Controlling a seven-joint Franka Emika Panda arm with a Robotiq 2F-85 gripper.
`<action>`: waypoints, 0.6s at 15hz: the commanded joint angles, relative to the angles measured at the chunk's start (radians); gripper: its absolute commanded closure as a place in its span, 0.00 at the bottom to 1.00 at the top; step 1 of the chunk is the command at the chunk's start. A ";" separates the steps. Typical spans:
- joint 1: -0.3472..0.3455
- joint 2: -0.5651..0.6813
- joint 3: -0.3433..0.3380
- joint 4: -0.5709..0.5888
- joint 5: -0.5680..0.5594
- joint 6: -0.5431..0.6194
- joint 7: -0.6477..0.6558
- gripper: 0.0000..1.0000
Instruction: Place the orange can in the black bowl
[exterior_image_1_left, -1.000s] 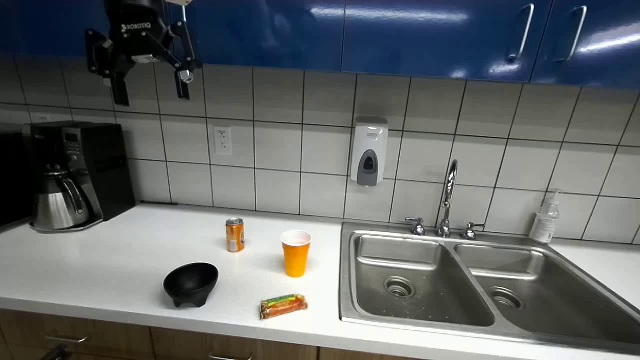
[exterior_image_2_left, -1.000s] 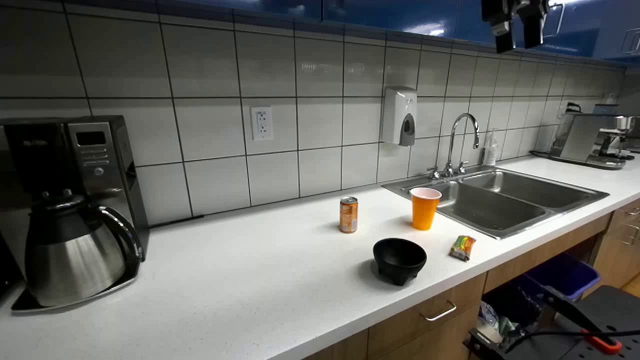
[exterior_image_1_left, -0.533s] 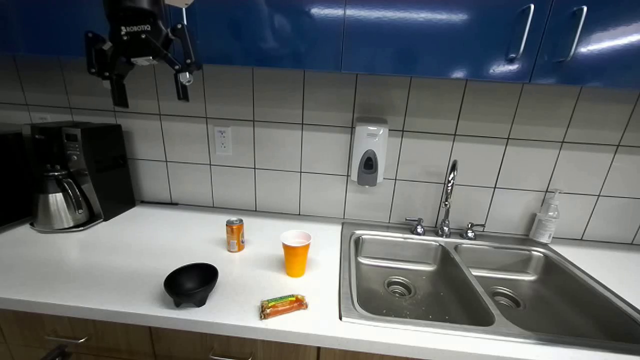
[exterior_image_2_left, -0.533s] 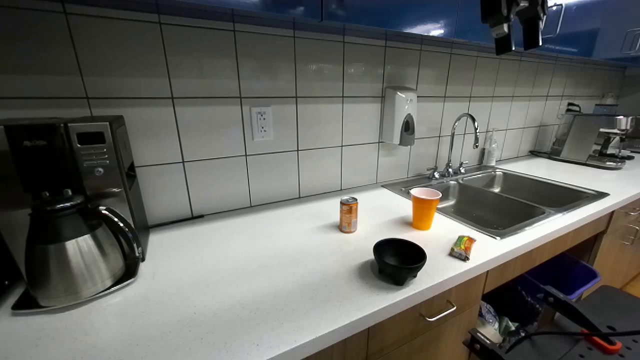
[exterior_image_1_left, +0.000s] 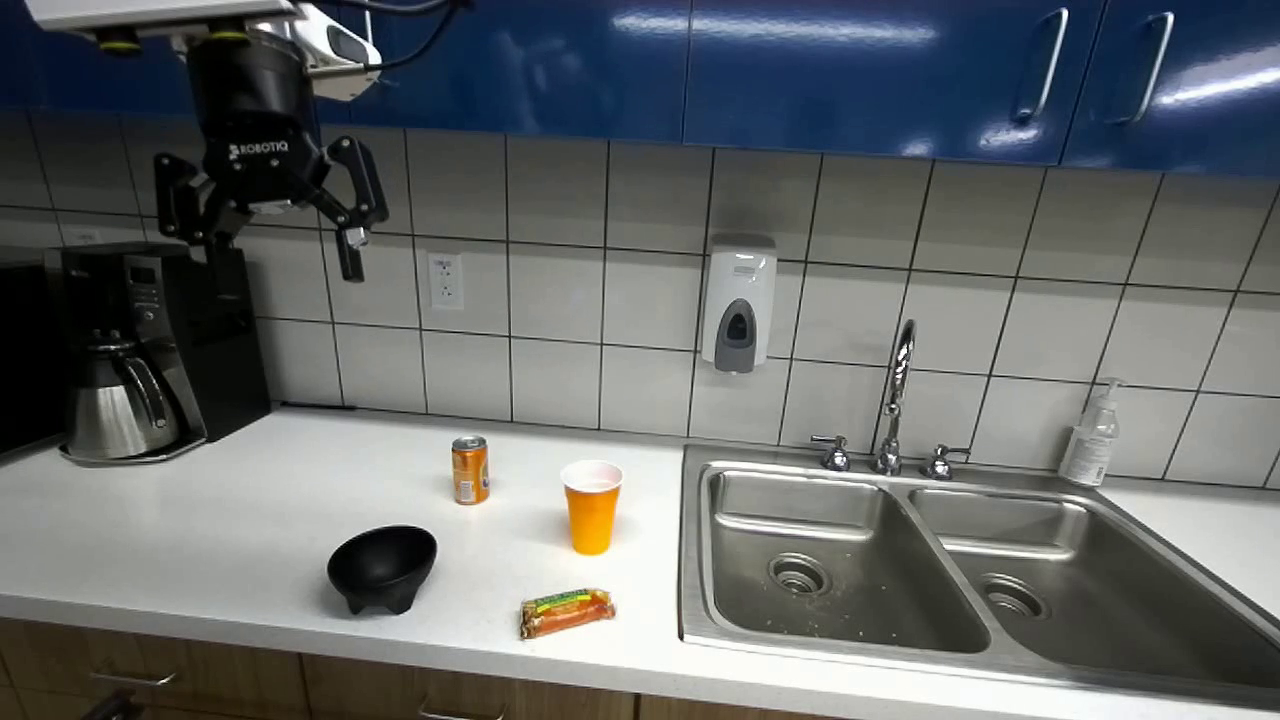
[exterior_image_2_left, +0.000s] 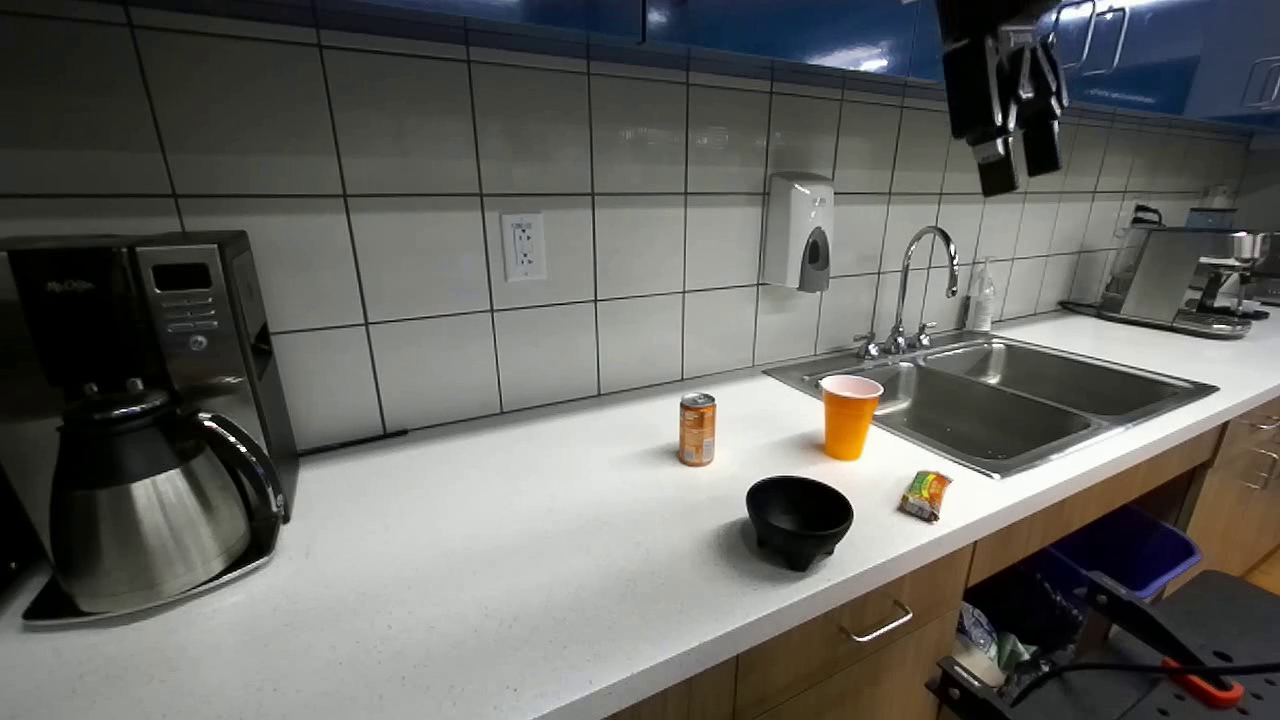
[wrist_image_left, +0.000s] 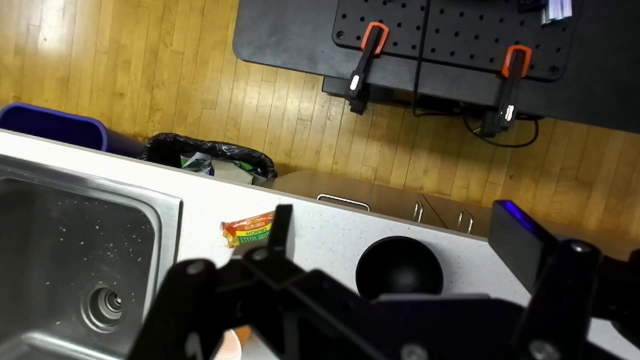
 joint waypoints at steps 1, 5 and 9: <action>0.007 0.020 0.008 -0.072 -0.036 0.103 0.006 0.00; 0.001 0.104 0.002 -0.109 -0.027 0.224 0.010 0.00; -0.008 0.218 0.000 -0.104 -0.023 0.368 0.018 0.00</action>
